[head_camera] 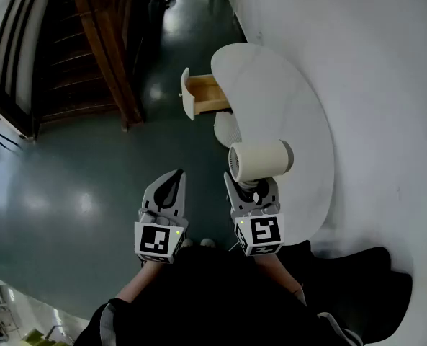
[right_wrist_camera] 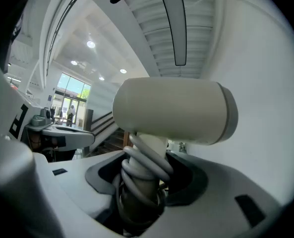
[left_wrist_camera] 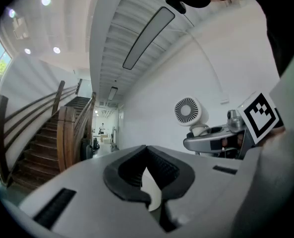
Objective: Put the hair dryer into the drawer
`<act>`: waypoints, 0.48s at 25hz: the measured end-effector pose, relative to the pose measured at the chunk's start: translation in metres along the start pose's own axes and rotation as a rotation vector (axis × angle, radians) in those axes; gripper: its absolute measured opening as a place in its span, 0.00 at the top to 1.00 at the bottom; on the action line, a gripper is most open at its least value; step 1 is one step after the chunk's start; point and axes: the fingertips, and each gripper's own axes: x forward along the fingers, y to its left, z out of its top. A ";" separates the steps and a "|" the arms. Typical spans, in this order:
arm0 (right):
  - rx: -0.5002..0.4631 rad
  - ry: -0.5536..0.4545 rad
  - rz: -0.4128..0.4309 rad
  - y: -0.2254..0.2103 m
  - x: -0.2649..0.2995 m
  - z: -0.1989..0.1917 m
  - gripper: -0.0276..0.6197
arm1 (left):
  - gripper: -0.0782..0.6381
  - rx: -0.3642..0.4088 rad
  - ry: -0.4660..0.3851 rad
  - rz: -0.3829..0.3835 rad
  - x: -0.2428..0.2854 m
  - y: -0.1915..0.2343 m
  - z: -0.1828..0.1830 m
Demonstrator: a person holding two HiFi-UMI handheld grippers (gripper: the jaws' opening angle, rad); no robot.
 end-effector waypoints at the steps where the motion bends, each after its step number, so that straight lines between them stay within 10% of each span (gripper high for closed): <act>1: 0.000 0.000 -0.003 0.000 0.001 -0.001 0.58 | 0.88 0.004 -0.001 -0.001 0.001 0.001 -0.001; 12: 0.001 -0.006 -0.034 0.001 0.029 0.008 0.58 | 0.88 0.003 0.015 -0.030 0.018 0.024 0.001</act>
